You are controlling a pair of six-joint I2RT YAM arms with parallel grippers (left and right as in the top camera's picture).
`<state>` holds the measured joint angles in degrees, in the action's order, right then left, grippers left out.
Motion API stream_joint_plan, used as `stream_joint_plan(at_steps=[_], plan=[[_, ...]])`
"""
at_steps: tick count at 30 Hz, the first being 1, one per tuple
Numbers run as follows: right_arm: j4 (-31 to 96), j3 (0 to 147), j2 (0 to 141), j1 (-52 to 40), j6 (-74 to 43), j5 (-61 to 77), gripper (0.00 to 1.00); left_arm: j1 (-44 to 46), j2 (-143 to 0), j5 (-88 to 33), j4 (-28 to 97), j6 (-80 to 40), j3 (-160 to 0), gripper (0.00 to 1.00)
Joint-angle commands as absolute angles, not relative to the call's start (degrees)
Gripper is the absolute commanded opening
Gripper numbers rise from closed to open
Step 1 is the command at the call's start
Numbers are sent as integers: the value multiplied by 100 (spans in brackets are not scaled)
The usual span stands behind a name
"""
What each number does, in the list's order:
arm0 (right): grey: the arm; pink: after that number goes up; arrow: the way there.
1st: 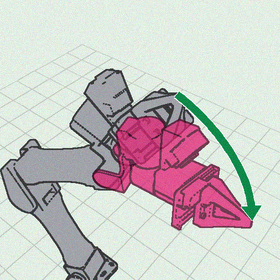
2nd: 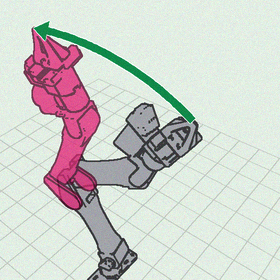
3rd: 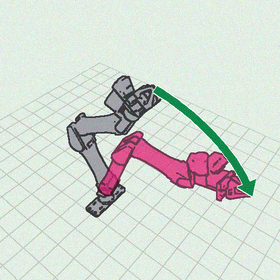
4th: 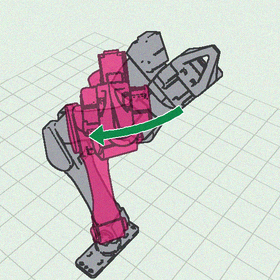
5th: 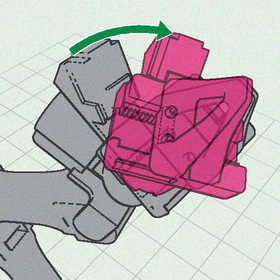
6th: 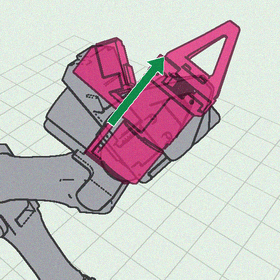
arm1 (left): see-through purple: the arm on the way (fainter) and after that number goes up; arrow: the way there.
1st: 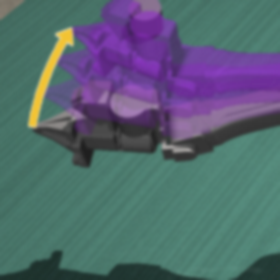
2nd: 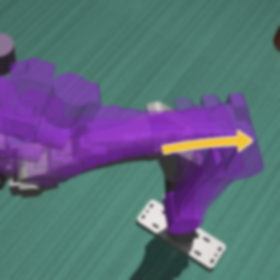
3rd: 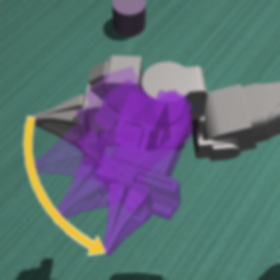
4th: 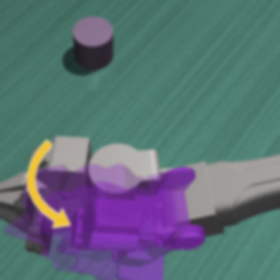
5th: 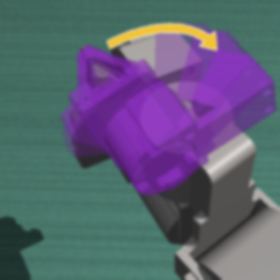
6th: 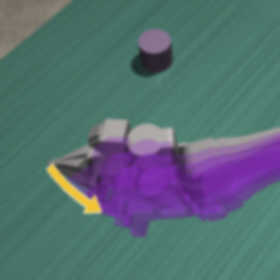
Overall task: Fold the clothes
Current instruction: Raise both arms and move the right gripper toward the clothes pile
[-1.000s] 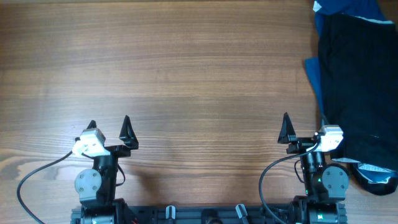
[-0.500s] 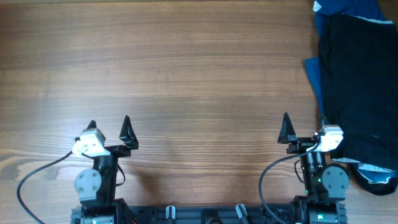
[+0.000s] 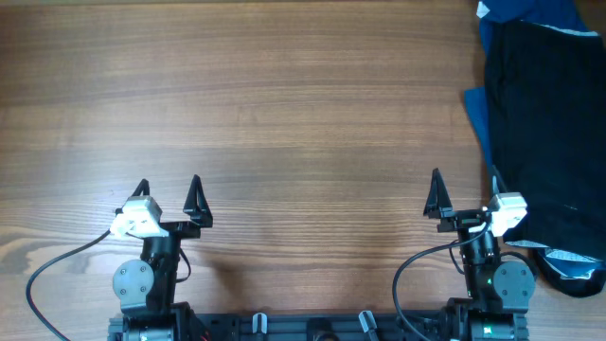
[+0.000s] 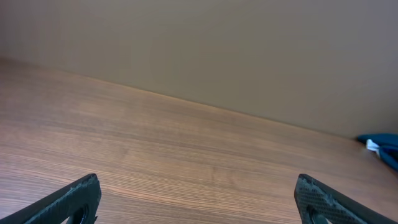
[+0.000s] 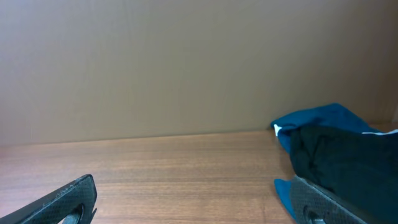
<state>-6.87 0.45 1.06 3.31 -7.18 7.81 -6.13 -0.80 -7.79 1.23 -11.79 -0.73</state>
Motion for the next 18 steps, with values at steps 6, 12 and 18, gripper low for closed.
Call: stream_joint_plan(at_steps=[6, 12, 18], plan=[[-746, 458, 290, 336, -593, 969, 100, -585, -849, -958, 113, -1291, -838, 100], [-823, 731, 902, 336, -585, 972, 100, -585, -1612, -961, 110, -1291, -1100, 100], [-882, 1258, 1789, 336, -128, 972, 100, -585, -2069, -961, 110, -1293, -1369, 100]])
